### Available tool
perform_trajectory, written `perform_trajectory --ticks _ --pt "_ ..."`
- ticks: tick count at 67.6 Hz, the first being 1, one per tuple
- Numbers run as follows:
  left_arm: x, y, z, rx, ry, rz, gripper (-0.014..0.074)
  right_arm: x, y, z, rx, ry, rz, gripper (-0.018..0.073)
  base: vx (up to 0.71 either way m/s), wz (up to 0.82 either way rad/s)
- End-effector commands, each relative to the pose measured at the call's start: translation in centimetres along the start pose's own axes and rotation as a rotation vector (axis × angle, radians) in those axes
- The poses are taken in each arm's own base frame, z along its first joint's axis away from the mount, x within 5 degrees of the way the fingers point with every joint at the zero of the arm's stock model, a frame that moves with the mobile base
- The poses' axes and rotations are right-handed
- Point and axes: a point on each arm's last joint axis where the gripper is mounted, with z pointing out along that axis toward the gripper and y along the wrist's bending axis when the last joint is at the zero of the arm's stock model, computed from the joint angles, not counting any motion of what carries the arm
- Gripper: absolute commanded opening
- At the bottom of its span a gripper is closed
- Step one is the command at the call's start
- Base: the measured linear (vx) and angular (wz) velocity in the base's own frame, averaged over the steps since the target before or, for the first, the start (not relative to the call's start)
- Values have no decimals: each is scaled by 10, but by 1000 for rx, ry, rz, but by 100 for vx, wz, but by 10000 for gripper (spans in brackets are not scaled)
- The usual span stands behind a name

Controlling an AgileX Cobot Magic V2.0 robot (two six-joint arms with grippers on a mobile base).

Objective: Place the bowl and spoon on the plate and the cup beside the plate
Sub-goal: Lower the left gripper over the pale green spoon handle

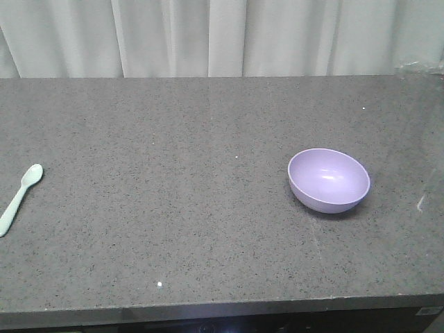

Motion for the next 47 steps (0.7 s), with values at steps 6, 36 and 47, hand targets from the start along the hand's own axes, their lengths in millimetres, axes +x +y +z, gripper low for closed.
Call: perform_trajectory --ticks 6,36,47 --pt "-19 -7 -2 68 -152 -160 -6 -18 9 -2 -46 -102 33 -3 0 0" --pt "-142 -67 12 -95 96 276 142 -141 77 33 -64 -162 -224 332 0 0" --pt "-173 -80 50 -190 341 479 253 -142 78 49 -81 -185 -214 533 0 0"
